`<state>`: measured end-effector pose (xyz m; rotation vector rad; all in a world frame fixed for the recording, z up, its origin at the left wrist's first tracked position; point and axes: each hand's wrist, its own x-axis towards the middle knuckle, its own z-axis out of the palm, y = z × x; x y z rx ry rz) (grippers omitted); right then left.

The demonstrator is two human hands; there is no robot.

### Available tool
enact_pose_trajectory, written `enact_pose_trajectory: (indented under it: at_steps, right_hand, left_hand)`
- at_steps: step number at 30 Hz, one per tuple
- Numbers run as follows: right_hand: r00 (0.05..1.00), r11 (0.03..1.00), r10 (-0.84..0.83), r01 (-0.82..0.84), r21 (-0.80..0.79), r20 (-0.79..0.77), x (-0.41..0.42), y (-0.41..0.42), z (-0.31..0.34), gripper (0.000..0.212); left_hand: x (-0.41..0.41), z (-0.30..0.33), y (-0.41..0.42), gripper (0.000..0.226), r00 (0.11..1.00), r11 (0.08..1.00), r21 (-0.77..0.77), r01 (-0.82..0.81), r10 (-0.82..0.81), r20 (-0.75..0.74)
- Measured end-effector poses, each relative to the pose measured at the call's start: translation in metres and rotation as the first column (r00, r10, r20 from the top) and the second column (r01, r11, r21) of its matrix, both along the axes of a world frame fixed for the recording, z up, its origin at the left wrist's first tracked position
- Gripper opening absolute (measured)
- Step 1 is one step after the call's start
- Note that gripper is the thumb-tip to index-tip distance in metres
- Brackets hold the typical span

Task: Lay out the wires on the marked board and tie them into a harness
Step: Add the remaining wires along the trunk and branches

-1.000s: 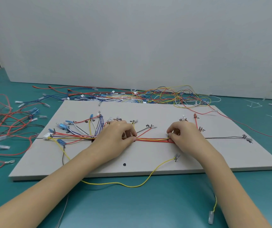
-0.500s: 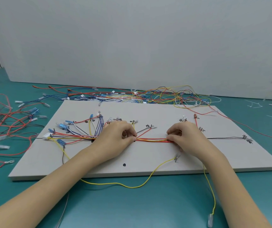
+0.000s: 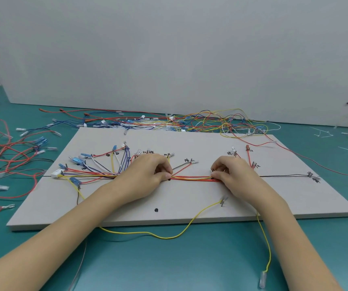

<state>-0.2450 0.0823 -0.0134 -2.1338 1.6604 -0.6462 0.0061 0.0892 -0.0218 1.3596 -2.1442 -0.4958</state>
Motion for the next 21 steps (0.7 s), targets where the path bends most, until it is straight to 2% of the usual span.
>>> enact_pose_trajectory:
  at_steps: [7, 14, 18, 21]
  right_hand:
    - [1.000, 1.000, 0.011, -0.011, -0.011, 0.010, 0.004, -0.001, -0.004, 0.008]
    - [0.999, 0.993, 0.049, -0.049, -0.107, 0.003, 0.024, -0.001, -0.012, 0.001]
    - [0.996, 0.995, 0.024, -0.015, -0.103, 0.081, 0.023, -0.001, -0.009, 0.003]
    - [0.988, 1.000, 0.004, -0.001, -0.021, 0.157, 0.014, -0.003, 0.001, 0.004]
  left_hand:
    - [0.004, -0.002, -0.001, 0.012, 0.999, 1.000, -0.017, -0.008, 0.009, 0.035]
    - [0.026, -0.004, -0.001, 0.022, 0.998, 0.999, -0.033, -0.040, 0.042, 0.044]
    - [0.027, -0.004, 0.000, 0.020, 0.997, 0.997, -0.045, -0.058, 0.060, 0.043]
    - [0.027, -0.006, 0.000, 0.016, 0.998, 0.997, -0.057, -0.054, 0.056, 0.028]
